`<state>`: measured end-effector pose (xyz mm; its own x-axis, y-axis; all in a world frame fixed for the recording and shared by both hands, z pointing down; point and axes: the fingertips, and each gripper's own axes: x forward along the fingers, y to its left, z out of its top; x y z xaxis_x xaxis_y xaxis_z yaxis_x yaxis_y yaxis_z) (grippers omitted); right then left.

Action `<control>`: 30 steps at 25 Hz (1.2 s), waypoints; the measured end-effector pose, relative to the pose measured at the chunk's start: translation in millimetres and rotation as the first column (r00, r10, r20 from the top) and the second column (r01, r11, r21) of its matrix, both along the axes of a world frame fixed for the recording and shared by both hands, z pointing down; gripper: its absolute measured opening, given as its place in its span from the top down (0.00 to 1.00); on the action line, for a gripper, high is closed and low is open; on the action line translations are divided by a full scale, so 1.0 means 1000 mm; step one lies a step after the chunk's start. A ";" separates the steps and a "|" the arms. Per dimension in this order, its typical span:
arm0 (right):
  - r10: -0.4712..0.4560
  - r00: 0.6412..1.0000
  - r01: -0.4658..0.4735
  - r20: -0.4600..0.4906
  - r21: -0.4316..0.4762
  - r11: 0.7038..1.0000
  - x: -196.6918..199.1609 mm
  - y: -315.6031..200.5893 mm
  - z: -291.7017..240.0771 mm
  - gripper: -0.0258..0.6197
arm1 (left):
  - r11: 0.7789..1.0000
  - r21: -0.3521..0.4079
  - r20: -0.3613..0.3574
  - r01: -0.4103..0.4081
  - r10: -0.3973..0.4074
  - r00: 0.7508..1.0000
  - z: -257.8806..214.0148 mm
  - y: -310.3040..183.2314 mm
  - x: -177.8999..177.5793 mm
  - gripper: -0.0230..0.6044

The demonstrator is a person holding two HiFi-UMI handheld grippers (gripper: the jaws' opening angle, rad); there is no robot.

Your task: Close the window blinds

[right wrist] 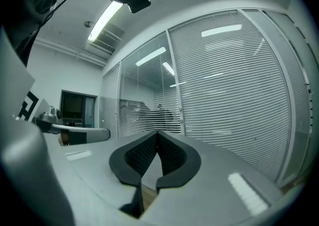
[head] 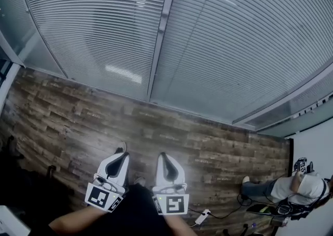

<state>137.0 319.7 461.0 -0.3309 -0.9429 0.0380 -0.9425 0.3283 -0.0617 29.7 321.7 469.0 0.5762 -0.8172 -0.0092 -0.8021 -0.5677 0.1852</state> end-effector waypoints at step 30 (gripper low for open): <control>0.217 0.975 -0.214 -0.049 0.064 0.975 -0.006 -0.237 -0.036 0.96 | 0.996 0.004 0.000 -0.089 0.089 0.996 -0.016 -0.257 -0.024 0.97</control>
<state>130.6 82.4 425.1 -0.1185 -0.9929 -0.0065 -0.9929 0.1184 0.0059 5.4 65.0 453.3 0.6463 -0.7630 -0.0124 -0.7487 -0.6371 0.1830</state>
